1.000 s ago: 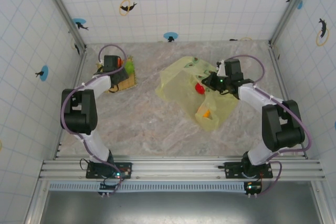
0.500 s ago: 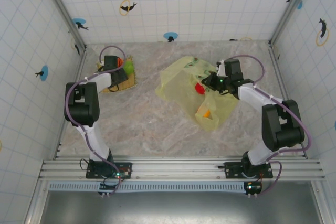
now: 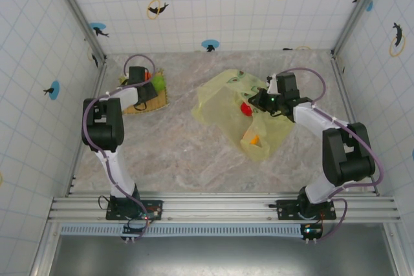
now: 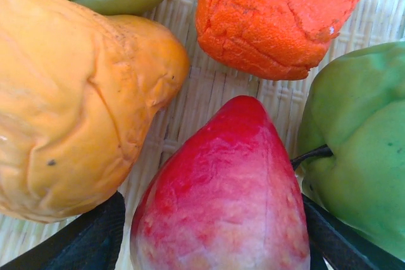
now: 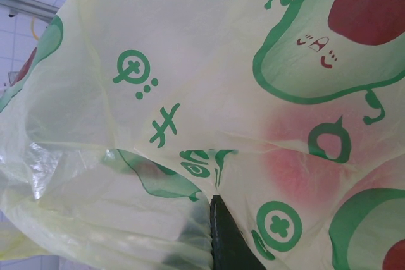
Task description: Place the fruits into the plastic bag
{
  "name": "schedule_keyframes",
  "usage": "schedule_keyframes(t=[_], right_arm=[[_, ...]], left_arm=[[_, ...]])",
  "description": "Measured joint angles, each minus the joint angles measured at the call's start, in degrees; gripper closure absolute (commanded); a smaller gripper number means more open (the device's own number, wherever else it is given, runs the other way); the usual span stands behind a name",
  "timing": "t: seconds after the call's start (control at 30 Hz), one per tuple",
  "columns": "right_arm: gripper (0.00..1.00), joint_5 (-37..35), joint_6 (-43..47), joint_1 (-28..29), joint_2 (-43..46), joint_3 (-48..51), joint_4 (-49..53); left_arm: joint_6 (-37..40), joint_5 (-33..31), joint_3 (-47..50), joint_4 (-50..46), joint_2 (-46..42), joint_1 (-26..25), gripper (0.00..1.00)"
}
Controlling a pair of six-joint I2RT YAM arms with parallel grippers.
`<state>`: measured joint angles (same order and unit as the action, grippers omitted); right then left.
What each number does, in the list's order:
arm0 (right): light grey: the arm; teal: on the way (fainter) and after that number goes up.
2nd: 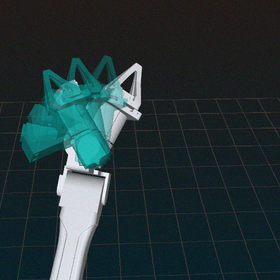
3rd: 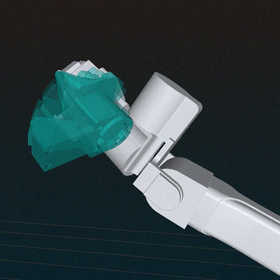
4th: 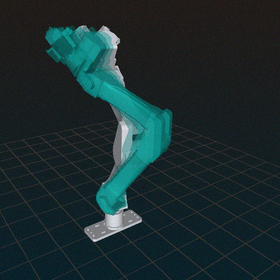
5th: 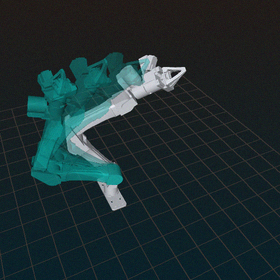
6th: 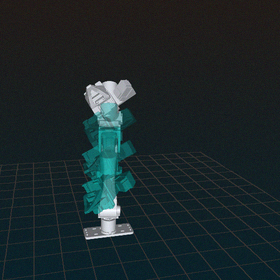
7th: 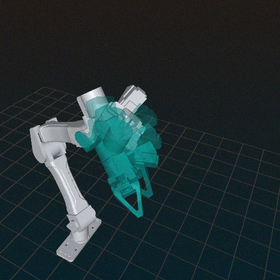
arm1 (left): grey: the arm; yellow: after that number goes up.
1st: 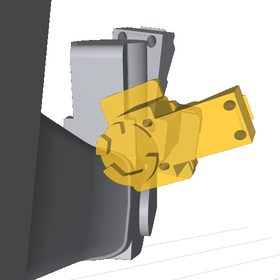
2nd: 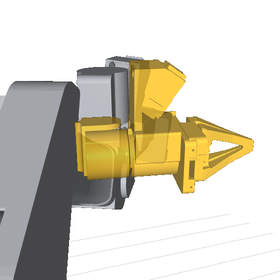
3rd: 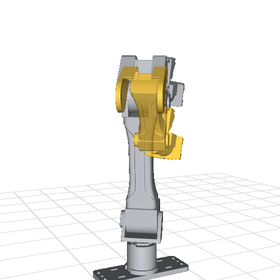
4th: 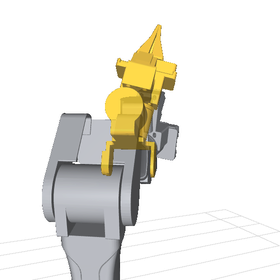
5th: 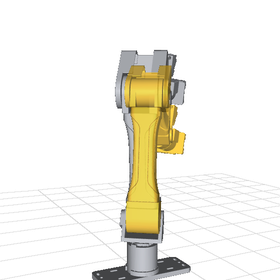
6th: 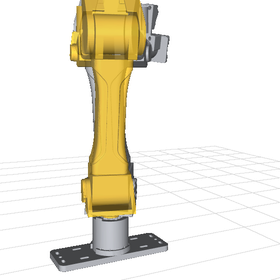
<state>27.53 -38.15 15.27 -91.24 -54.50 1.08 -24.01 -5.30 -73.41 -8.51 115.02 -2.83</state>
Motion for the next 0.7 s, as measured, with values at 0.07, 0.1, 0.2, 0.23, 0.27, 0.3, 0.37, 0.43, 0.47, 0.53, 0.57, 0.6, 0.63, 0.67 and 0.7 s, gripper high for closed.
schedule_keyframes(t=[0.07, 0.1, 0.2, 0.23, 0.27, 0.3, 0.37, 0.43, 0.47, 0.53, 0.57, 0.6, 0.63, 0.67, 0.7], right_arm=[[1.0, -0.02, 0.0, 0.0, 0.0, 0.0, 0.0], [1.0, -0.02, 0.0, 0.0, 0.0, 0.0, 0.02], [1.0, -0.04, -0.02, 0.02, 0.0, 0.0, 0.0], [1.0, -0.02, -0.02, 0.02, 0.0, 0.0, 0.0], [1.0, -0.04, -0.02, 0.04, 0.0, 0.0, 0.0], [1.0, -0.02, -0.04, 0.04, 0.0, 0.0, 0.0], [1.0, -0.02, -0.07, 0.07, 0.0, 0.0, 0.0], [1.0, -0.04, -0.15, 0.11, 0.0, 0.0, 0.0], [1.0, -0.02, -0.2, 0.11, 0.0, 0.0, -0.02], [1.0, -0.02, -0.2, 0.11, 0.0, 0.0, -0.02], [1.0, -0.04, -0.22, 0.13, 0.0, 0.0, 0.0], [1.0, -0.02, -0.22, 0.13, 0.0, 0.0, -0.02], [1.0, -0.02, -0.24, 0.15, 0.0, 0.0, 0.0], [1.0, -0.02, -0.22, 0.15, 0.0, 0.0, -0.02], [1.0, -0.02, -0.22, 0.15, 0.0, 0.0, -0.02]], left_arm=[[0.04, 0.2, -0.31, 0.0, 0.13, 0.0, 0.39], [0.09, 0.31, -0.44, 0.0, 0.15, 0.0, 0.41], [0.17, 0.42, -0.57, 0.02, 0.15, 0.0, 0.45], [0.17, 0.46, -0.57, 0.0, 0.15, 0.0, 0.46], [0.17, 0.61, -0.52, 0.02, 0.15, 0.0, 0.47], [0.15, 0.72, -0.33, 0.15, 0.02, 0.0, 0.48], [0.15, 0.9, 0.59, 0.37, -0.76, 0.0, 0.49], [0.15, 1.33, 1.97, 0.39, -2.21, 0.0, 0.5], [0.13, 1.49, 2.97, 0.42, -3.23, 0.0, 0.5], [0.09, 1.9, 5.49, 0.37, -6.05, 0.0, 0.5], [-0.02, 2.05, 7.13, 0.46, -7.87, 0.0, 0.5], [-0.07, 2.19, 8.61, 0.59, -9.62, 0.0, 0.5], [-0.11, 2.45, 10.45, 0.72, -11.74, -0.02, 0.5], [-0.28, 2.93, 12.37, 1.05, -14.12, -0.11, 0.5], [-0.31, 3.39, 14.29, 1.38, -16.48, -0.26, 0.5]])
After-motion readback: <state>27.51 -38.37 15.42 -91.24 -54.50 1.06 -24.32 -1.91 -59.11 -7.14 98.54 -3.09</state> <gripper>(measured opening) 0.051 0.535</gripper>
